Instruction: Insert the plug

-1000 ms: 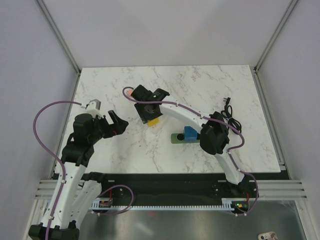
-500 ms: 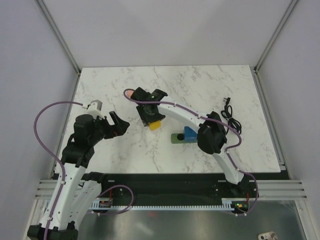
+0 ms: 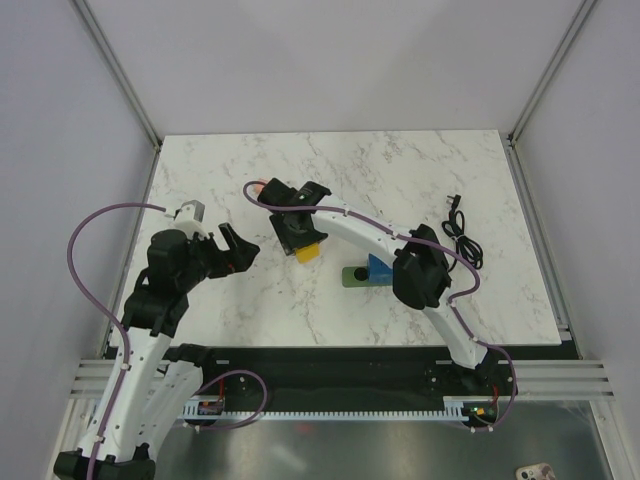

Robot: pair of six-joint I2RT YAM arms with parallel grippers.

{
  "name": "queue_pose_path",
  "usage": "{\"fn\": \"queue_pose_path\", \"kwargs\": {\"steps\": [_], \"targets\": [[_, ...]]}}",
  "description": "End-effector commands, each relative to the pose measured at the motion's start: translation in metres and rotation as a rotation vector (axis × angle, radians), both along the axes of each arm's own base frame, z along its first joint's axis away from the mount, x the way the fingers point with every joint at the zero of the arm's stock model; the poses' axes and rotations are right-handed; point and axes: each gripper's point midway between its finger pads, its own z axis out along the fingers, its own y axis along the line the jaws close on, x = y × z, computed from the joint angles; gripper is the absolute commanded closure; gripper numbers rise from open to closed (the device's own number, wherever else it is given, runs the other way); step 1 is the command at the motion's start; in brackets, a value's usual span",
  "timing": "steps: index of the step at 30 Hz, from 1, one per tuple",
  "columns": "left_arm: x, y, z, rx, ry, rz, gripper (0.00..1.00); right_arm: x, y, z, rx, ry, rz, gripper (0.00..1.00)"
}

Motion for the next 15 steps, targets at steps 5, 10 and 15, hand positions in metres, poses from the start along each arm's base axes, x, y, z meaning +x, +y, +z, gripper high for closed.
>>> {"fn": "queue_pose_path", "kwargs": {"steps": [5,10,15], "targets": [[0.001,0.002,0.002,0.035,-0.035,-0.013,0.01,0.011,0.004,0.007,-0.003,-0.04,-0.015,1.0],[0.001,0.001,0.0,0.035,-0.026,-0.017,0.01,0.015,0.003,0.01,0.004,-0.05,-0.021,1.0],[0.001,0.002,0.001,0.037,-0.029,-0.014,0.01,0.009,-0.007,-0.002,-0.037,-0.03,-0.032,1.0]]}}
